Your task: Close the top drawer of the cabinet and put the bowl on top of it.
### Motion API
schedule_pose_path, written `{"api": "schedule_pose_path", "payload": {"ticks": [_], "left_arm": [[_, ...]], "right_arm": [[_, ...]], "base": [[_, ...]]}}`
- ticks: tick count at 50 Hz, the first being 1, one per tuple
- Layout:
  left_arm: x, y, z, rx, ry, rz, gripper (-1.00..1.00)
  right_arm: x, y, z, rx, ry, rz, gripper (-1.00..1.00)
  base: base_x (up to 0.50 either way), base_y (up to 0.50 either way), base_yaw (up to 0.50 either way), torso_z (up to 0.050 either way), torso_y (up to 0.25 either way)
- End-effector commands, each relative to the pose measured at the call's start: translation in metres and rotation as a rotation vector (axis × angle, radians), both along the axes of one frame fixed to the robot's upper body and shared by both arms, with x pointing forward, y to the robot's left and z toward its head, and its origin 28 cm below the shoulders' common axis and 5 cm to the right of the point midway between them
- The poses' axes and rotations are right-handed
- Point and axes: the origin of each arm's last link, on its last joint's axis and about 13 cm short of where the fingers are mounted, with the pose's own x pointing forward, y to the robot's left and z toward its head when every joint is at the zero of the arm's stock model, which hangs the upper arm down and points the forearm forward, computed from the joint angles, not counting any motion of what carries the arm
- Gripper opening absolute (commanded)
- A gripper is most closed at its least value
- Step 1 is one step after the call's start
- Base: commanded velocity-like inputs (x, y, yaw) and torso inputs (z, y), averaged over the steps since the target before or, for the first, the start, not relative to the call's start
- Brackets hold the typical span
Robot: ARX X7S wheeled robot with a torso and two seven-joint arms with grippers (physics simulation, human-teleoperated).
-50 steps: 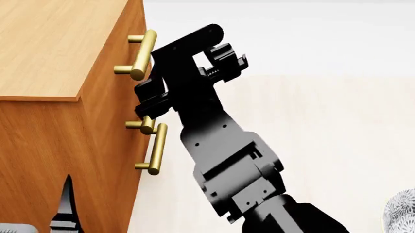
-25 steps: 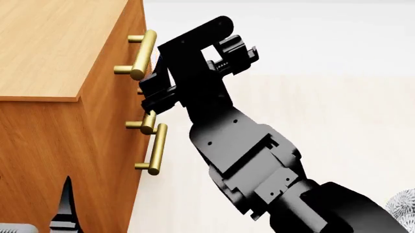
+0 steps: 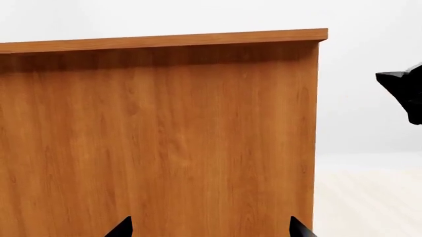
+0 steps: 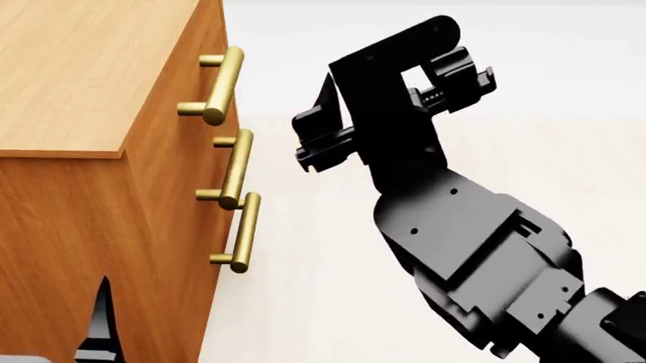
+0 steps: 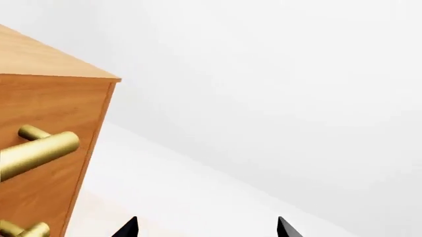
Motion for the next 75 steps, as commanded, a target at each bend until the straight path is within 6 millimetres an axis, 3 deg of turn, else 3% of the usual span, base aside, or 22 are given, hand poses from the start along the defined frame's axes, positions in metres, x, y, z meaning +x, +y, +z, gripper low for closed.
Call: {"api": "schedule_pose_path", "payload": {"ticks": [1,17,29,49,61,75], "left_arm": [[-0.002,-0.002,0.0,-0.002,0.0,-0.009,1.0],[-0.002,0.001,-0.003,-0.009,0.003,-0.009,1.0],[-0.002,0.002,-0.005,-0.016,0.007,-0.014,1.0],[0.0,-0.001,-0.01,-0.017,0.01,-0.03,1.0],[0.001,0.0,-0.013,-0.02,0.014,-0.027,1.0],[0.001,-0.004,-0.015,-0.015,0.022,-0.038,1.0]], "right_arm": [[-0.022,-0.029,0.017,-0.079,-0.033,-0.073,1.0],[-0.078,-0.083,0.039,-0.241,-0.065,-0.233,1.0],[-0.113,-0.102,0.043,-0.31,-0.058,-0.281,1.0],[-0.17,-0.146,0.01,-0.341,0.039,-0.401,1.0],[-0.198,-0.16,0.0,-0.352,0.082,-0.444,1.0],[-0.214,-0.175,-0.035,-0.337,0.171,-0.488,1.0]], "base": [[0.0,0.0,0.0,0.0,0.0],[0.0,0.0,0.0,0.0,0.0],[0.0,0.0,0.0,0.0,0.0],[0.0,0.0,0.0,0.0,0.0],[0.0,0.0,0.0,0.0,0.0],[0.0,0.0,0.0,0.0,0.0]]}}
